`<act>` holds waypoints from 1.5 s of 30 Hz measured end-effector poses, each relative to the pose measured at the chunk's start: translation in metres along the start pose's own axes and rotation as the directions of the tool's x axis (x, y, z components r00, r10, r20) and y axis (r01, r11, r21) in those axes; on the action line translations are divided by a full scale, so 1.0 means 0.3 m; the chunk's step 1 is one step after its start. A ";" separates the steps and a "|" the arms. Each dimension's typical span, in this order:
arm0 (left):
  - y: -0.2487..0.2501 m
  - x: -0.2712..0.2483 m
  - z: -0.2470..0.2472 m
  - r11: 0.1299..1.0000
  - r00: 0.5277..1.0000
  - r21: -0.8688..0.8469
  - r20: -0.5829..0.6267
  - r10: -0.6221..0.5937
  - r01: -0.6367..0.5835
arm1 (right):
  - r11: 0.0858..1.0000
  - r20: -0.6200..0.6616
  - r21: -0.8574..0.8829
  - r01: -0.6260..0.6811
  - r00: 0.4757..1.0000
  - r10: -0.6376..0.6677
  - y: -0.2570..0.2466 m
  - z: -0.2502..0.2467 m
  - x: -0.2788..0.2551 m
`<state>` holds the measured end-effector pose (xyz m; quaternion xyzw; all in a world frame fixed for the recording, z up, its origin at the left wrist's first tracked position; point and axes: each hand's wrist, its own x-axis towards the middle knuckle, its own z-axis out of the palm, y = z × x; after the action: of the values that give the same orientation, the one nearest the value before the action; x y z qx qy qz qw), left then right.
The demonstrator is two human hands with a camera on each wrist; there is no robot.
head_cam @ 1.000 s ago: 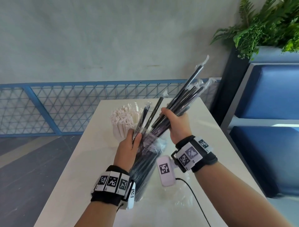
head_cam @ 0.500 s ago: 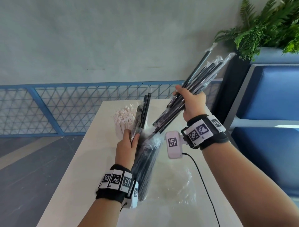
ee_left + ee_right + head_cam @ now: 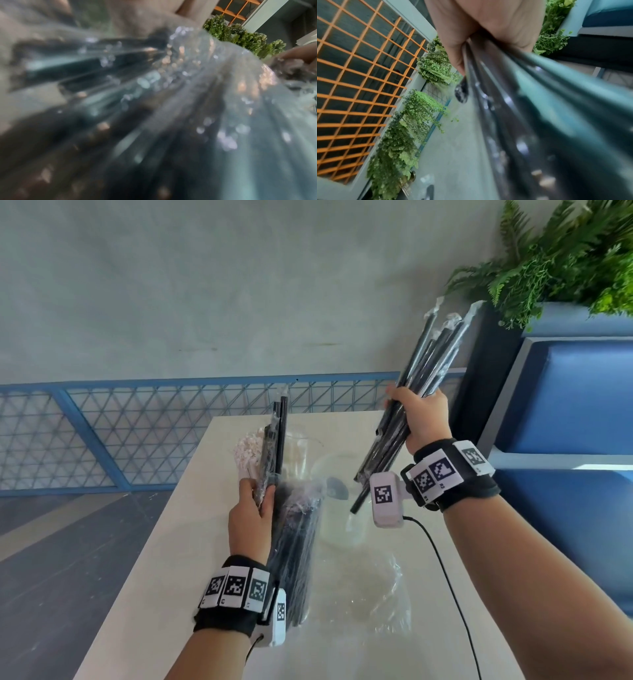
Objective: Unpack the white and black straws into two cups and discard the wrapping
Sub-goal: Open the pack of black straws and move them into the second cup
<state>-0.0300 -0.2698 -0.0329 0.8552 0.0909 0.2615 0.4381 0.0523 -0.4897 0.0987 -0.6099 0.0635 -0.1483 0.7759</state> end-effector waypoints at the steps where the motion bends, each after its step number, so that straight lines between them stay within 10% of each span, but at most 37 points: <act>1: -0.001 0.001 0.001 1.000 1.000 -0.005 -0.011 0.001 -0.001 | 0.999 0.006 -0.051 0.014 1.000 -0.013 0.007 -0.005 0.006; 16: 0.019 0.019 0.020 0.995 0.998 -0.092 -0.052 0.025 -0.029 | 0.959 -0.084 -0.177 0.223 0.967 -0.240 0.108 0.088 0.034; 26: 0.018 0.015 0.023 0.995 0.999 -0.089 -0.033 0.034 -0.037 | 0.954 0.083 -0.298 0.046 0.996 -0.022 0.385 0.070 -0.037; 36: 0.009 0.003 0.022 0.992 0.998 -0.116 -0.035 0.044 -0.048 | 0.909 0.147 -0.379 0.176 0.981 -0.129 0.409 0.054 -0.070; 41: 0.021 -0.006 -0.005 0.982 0.998 -0.186 -0.044 0.036 -0.043 | 0.710 0.156 -0.437 0.552 0.824 -0.545 0.353 0.047 -0.198; 45: 0.034 -0.017 -0.030 0.960 0.999 -0.279 -0.036 0.026 -0.035 | 0.770 0.355 -0.320 0.553 0.823 -0.444 0.363 0.034 -0.340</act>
<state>-0.0399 -0.2713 -0.0223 0.7816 0.0471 0.2922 0.5491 -0.0248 -0.4258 -0.0124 -0.7666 -0.1741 -0.2529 0.5640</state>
